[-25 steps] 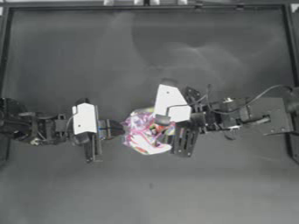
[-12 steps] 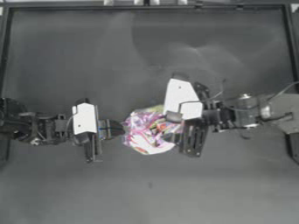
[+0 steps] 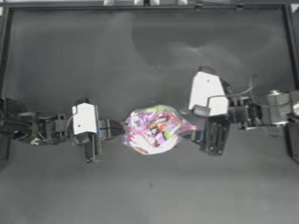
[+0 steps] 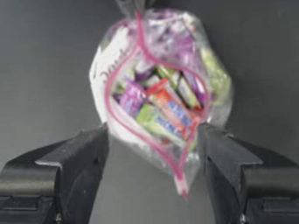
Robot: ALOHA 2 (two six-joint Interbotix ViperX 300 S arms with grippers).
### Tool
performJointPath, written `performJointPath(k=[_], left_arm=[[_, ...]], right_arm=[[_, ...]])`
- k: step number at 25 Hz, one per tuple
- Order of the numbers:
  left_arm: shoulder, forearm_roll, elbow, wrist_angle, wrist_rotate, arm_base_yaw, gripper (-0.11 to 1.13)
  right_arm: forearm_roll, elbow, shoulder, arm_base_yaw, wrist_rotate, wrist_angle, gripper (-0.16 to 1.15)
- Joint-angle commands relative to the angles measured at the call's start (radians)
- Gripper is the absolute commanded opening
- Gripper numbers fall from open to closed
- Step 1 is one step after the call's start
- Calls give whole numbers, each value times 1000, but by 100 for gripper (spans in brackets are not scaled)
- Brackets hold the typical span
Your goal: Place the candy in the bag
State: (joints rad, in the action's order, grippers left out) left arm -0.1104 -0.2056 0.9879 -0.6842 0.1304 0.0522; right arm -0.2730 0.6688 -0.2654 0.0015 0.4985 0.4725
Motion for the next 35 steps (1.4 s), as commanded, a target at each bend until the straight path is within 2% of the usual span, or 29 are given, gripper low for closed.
performJointPath(k=[1, 12, 17, 22, 35], left_arm=[[64, 2, -8, -5, 2, 2, 15], [152, 2, -5, 63, 14, 9, 15], [207, -2, -5, 118, 58, 12, 15], [258, -2, -3, 190, 66, 20, 15], [351, 0, -3, 299, 91, 28, 15]], right_arm=[[-12, 12, -49, 2, 14, -6, 90], [-14, 46, -86, 2, 25, -6, 90], [-20, 48, -86, 2, 25, -6, 90], [-26, 51, -86, 0, 25, -3, 90], [-21, 63, -121, -2, 26, 8, 90]])
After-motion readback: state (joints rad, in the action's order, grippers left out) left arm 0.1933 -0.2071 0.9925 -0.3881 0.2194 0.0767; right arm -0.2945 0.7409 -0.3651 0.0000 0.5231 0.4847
